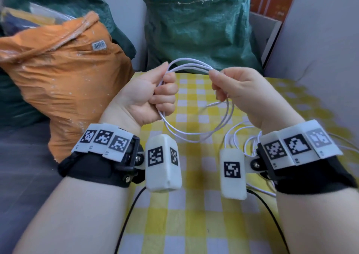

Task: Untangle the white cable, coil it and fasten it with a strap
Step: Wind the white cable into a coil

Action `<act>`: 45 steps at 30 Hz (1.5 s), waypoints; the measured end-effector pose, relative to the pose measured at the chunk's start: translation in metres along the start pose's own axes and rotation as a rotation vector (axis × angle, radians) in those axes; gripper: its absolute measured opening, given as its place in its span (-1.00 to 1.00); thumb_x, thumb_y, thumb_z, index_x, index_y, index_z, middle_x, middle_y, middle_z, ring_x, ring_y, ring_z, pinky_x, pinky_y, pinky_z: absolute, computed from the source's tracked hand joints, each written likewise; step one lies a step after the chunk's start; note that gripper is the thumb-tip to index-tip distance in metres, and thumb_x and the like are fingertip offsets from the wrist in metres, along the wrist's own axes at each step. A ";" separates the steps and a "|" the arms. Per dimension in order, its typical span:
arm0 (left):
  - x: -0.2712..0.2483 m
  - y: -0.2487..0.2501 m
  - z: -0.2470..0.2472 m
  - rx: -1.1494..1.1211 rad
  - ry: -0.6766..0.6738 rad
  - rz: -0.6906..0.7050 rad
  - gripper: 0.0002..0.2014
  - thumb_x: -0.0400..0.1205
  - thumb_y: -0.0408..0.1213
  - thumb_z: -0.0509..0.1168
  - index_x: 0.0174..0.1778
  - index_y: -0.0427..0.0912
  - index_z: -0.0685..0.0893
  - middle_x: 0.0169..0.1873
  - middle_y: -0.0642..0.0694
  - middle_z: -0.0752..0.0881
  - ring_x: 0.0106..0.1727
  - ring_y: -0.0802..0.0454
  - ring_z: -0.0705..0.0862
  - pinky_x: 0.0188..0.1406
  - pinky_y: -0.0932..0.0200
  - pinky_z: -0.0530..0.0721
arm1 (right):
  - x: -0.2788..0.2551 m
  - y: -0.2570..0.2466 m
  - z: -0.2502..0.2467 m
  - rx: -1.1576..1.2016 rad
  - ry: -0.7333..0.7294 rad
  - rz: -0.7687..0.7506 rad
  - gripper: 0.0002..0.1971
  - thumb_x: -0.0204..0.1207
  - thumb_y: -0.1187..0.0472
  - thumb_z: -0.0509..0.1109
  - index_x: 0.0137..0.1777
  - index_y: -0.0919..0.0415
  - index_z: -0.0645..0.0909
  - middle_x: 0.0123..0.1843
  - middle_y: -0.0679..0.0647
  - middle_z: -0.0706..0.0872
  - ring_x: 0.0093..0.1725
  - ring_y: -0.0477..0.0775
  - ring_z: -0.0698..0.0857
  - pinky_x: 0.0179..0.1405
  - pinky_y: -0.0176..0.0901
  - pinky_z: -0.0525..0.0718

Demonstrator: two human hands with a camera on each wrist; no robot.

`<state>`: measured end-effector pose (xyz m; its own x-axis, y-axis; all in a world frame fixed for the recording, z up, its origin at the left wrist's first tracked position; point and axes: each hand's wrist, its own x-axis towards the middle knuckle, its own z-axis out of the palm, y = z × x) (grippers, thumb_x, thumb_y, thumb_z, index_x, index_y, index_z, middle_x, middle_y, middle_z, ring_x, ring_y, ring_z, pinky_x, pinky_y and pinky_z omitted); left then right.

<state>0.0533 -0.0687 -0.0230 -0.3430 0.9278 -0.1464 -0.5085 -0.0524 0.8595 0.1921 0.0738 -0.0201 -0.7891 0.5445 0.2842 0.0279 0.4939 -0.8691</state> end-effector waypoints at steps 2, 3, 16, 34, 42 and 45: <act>0.001 0.000 -0.005 -0.040 0.070 0.006 -0.55 0.73 0.09 -0.03 -0.45 -0.03 0.33 -0.71 0.07 0.20 -0.79 0.23 0.17 -0.76 0.38 0.14 | 0.001 0.002 -0.002 0.122 -0.020 0.047 -0.66 0.63 0.07 0.30 -0.38 0.16 0.56 -0.63 -0.10 0.44 -0.52 -0.05 0.46 -0.28 -0.22 0.58; 0.001 0.001 -0.006 -0.057 0.095 0.011 -0.54 0.73 0.09 -0.03 -0.47 -0.03 0.34 -0.71 0.08 0.20 -0.78 0.22 0.17 -0.75 0.38 0.14 | 0.001 0.003 -0.002 0.158 -0.030 0.070 -0.67 0.64 0.08 0.29 -0.36 0.17 0.56 -0.62 -0.10 0.40 -0.54 -0.05 0.44 -0.26 -0.17 0.61; -0.002 0.002 -0.011 -0.027 0.108 0.040 -0.60 0.74 -0.06 0.00 -0.41 -0.09 0.42 -0.74 0.09 0.22 -0.81 0.20 0.19 -0.75 0.41 0.20 | 0.004 0.009 -0.009 0.051 0.044 0.090 -0.66 0.61 0.03 0.31 -0.40 0.11 0.58 -0.67 -0.20 0.39 -0.60 -0.14 0.35 -0.45 -0.30 0.37; 0.000 -0.005 -0.009 0.084 0.227 0.192 -0.93 0.62 -0.37 0.22 -0.15 -0.28 0.56 -0.38 -0.13 0.58 -0.64 0.24 0.45 -0.60 0.41 0.50 | 0.003 0.004 -0.012 0.135 0.217 0.141 -0.66 0.64 0.08 0.25 -0.39 0.11 0.48 -0.61 -0.15 0.35 -0.61 -0.12 0.32 -0.58 -0.37 0.33; 0.004 -0.008 -0.008 0.121 0.340 0.202 -0.83 0.66 -0.27 0.24 -0.16 -0.31 0.60 -0.54 -0.12 0.69 -0.65 0.23 0.56 -0.63 0.41 0.59 | 0.003 0.002 -0.012 0.163 0.255 0.135 -0.66 0.65 0.10 0.24 -0.39 0.11 0.47 -0.52 -0.05 0.33 -0.57 -0.08 0.32 -0.57 -0.34 0.32; 0.003 -0.009 -0.005 0.166 0.338 0.166 -0.87 0.65 -0.25 0.26 -0.11 -0.26 0.59 -0.48 -0.17 0.75 -0.65 0.24 0.55 -0.64 0.46 0.56 | 0.003 0.002 -0.012 0.163 0.267 0.137 -0.66 0.65 0.09 0.24 -0.39 0.10 0.47 -0.52 -0.05 0.34 -0.57 -0.09 0.33 -0.56 -0.33 0.33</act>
<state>0.0525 -0.0671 -0.0334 -0.6640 0.7366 -0.1283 -0.2999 -0.1052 0.9481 0.1968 0.0845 -0.0165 -0.5961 0.7669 0.2378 0.0068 0.3009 -0.9536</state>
